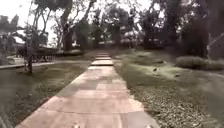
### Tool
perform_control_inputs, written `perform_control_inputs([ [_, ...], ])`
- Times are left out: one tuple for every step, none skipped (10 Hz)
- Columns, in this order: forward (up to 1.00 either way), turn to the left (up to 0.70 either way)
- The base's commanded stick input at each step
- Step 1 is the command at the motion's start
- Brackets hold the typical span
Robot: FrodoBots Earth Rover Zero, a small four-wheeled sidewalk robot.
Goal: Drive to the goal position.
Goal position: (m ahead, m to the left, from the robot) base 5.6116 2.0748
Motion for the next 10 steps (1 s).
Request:
perform_control_inputs([
  [1.0, 0.4],
  [1.0, 0.31],
  [1.0, 0.1],
  [1.0, 0.0],
  [1.0, 0.0],
  [1.0, 0.0],
  [1.0, 0.0],
  [1.0, 0.0],
  [1.0, 0.0],
  [1.0, 0.0],
])
